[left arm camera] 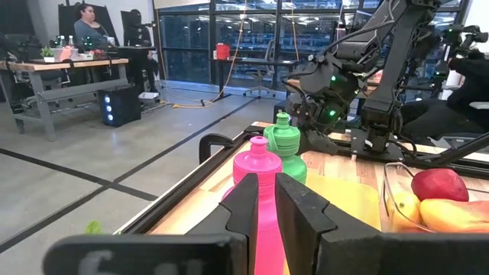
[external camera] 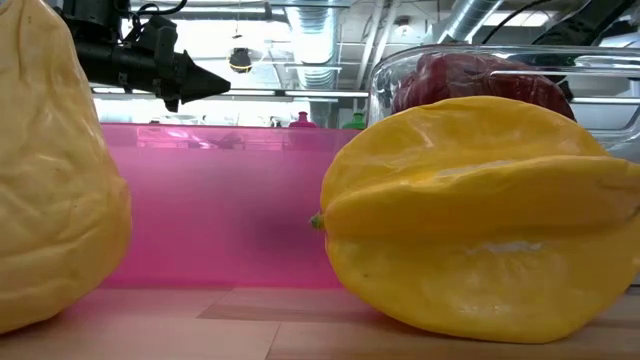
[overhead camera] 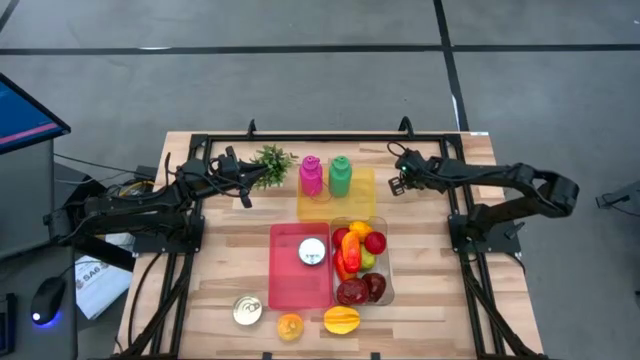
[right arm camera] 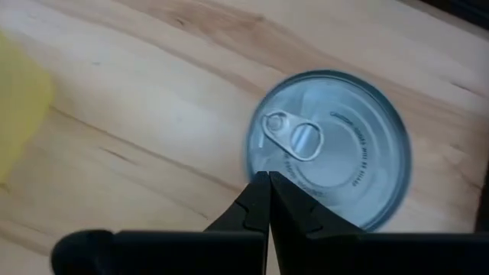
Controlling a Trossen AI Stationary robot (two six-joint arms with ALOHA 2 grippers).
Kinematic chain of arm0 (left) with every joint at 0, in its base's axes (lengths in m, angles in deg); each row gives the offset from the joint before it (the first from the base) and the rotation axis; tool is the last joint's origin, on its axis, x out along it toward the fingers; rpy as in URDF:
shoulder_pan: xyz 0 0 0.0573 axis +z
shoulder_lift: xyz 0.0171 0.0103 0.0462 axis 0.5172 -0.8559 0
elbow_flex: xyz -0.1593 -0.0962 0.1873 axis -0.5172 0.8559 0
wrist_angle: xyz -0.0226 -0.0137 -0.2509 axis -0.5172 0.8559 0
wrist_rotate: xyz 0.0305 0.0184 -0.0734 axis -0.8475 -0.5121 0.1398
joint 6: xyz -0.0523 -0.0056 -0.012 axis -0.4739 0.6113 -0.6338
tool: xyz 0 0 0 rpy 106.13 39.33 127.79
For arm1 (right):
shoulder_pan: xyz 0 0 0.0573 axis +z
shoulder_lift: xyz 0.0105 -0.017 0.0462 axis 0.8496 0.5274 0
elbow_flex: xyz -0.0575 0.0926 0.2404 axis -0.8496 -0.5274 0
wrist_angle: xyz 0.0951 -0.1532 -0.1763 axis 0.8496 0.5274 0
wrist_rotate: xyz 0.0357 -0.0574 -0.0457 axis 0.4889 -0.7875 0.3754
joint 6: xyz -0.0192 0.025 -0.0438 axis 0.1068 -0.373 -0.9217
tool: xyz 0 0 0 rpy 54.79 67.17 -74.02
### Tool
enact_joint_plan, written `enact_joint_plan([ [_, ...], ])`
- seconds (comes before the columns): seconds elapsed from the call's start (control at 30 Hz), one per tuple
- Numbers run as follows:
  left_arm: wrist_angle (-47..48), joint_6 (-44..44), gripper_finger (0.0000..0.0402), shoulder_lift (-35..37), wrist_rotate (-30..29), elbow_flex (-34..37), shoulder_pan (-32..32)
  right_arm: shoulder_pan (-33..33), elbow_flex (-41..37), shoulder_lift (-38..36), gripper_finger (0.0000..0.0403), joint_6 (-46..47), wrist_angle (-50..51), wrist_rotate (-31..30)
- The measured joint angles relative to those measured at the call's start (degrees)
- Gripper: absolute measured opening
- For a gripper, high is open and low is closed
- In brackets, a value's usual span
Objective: Pick & Place Food Item
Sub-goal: Put the red tuna can into the red bin
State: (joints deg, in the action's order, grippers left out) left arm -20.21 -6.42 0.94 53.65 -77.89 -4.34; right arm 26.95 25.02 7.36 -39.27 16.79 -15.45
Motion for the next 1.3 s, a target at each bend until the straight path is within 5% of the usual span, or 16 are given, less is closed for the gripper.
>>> enact_joint_plan([
  [0.63, 0.02, 0.00, 0.0034, 0.00, -0.01, 0.00, -0.02, 0.75, 0.00, 1.38, 0.0000, 1.89, 1.78, -1.01],
  [1.3, 0.00, 0.01, 0.0034, 0.00, -0.01, 0.00, -0.01, 11.27, 0.00, 1.38, 0.0000, 6.30, 2.52, -1.01],
])
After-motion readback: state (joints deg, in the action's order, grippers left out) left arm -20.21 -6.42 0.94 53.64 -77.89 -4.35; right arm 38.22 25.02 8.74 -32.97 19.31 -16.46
